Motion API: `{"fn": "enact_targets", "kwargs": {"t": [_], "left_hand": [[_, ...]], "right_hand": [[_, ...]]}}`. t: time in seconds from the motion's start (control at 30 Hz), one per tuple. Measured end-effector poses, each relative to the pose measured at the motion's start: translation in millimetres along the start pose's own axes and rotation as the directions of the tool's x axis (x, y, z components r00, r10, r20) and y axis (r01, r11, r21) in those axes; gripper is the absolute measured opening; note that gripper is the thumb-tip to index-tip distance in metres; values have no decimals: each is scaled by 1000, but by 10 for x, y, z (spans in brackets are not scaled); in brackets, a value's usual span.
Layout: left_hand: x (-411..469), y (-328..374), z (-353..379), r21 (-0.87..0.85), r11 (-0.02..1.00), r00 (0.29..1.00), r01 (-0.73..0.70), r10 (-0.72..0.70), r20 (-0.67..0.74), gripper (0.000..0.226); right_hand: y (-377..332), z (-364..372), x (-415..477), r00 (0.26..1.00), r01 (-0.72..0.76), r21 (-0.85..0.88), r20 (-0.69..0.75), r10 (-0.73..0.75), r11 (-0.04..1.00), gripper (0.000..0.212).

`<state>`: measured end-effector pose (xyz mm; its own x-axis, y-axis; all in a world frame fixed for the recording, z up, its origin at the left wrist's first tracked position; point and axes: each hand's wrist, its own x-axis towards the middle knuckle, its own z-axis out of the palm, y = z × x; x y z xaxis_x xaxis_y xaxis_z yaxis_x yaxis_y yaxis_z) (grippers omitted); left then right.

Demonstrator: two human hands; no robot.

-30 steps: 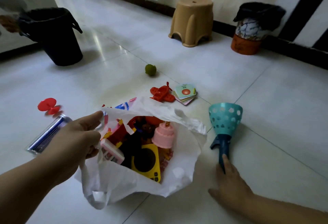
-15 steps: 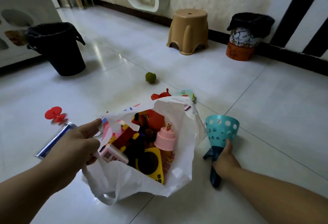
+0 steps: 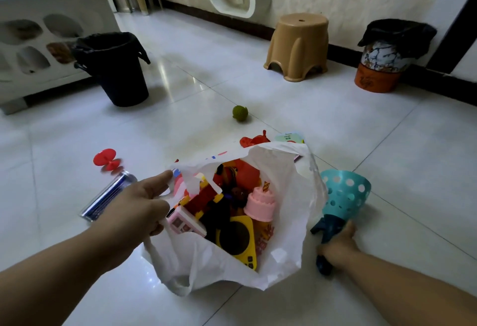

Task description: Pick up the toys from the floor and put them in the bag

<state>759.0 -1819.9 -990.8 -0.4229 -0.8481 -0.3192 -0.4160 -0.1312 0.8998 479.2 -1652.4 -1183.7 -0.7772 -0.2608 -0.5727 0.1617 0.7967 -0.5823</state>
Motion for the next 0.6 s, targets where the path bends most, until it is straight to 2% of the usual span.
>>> {"fn": "enact_targets", "kwargs": {"t": [0.07, 0.17, 0.23, 0.3, 0.4, 0.5, 0.6], "left_hand": [[24, -5, -10, 6, 1000, 1000, 14, -14, 2, 68], [29, -23, -29, 11, 1000, 1000, 20, -21, 10, 66], [35, -43, -37, 8, 1000, 1000, 21, -21, 5, 65], [34, -59, -33, -3, 1000, 1000, 25, -25, -8, 66], [33, -73, -37, 13, 1000, 1000, 16, -16, -3, 67], [33, -59, -69, 19, 1000, 1000, 13, -14, 27, 69], [33, -52, -115, -18, 1000, 1000, 22, -22, 23, 68]], "right_hand": [[-98, -18, 37, 999, -39, 83, -15, 40, 996, 101], [-256, -203, -7, 993, -21, 157, -113, 39, 987, 76], [-345, -404, -123, 981, 100, 174, -181, -68, 980, 67], [-442, -624, -356, 947, 280, 194, -214, -238, 940, 64], [-680, -951, -944, 843, 531, 242, -246, -478, 812, 44], [-847, -1210, -1599, 714, 697, 247, -146, -685, 674, 33], [-860, -1319, -2005, 640, 755, 79, 127, -758, 651, 44]]}}
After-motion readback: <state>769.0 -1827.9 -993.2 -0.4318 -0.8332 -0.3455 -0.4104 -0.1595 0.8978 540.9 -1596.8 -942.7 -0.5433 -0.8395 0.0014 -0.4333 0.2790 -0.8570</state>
